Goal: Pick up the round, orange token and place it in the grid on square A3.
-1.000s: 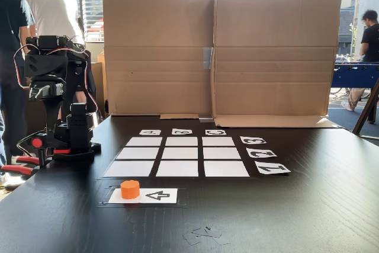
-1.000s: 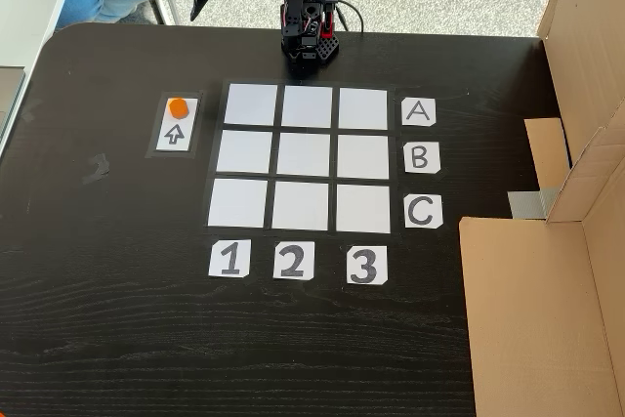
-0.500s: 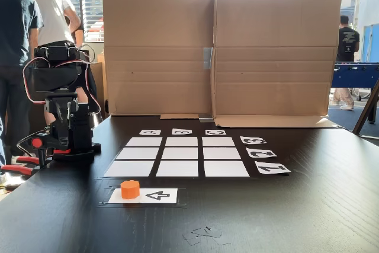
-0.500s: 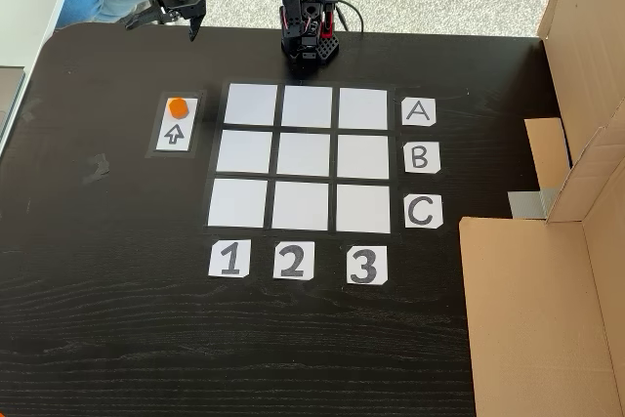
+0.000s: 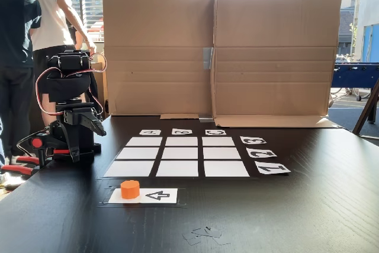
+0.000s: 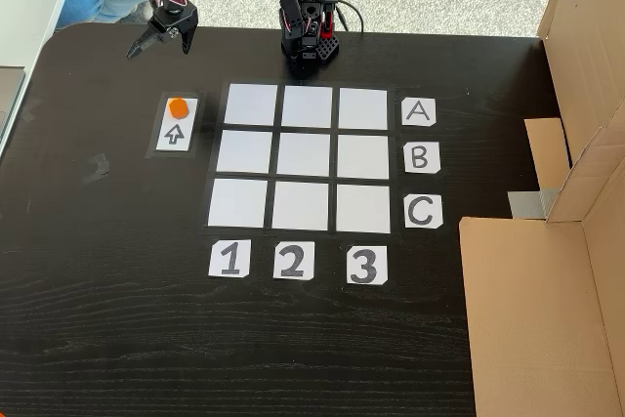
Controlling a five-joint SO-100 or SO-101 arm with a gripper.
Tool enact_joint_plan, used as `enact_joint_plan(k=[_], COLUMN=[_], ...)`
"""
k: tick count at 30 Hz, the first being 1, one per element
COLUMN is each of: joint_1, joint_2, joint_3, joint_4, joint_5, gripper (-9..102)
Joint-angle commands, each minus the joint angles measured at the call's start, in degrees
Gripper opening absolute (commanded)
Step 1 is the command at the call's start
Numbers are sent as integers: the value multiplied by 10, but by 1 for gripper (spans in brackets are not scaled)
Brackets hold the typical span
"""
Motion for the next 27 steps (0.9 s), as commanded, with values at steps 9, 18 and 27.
enact_joint_plan(k=[9,18,27], joint_1=[-54,-86,-126], joint_2=[-61,-137,-177], joint_3=[-64,-123,-150], joint_4=[-4,-2,1], joint_5=[-115,-147,-143], gripper=[73,73,72])
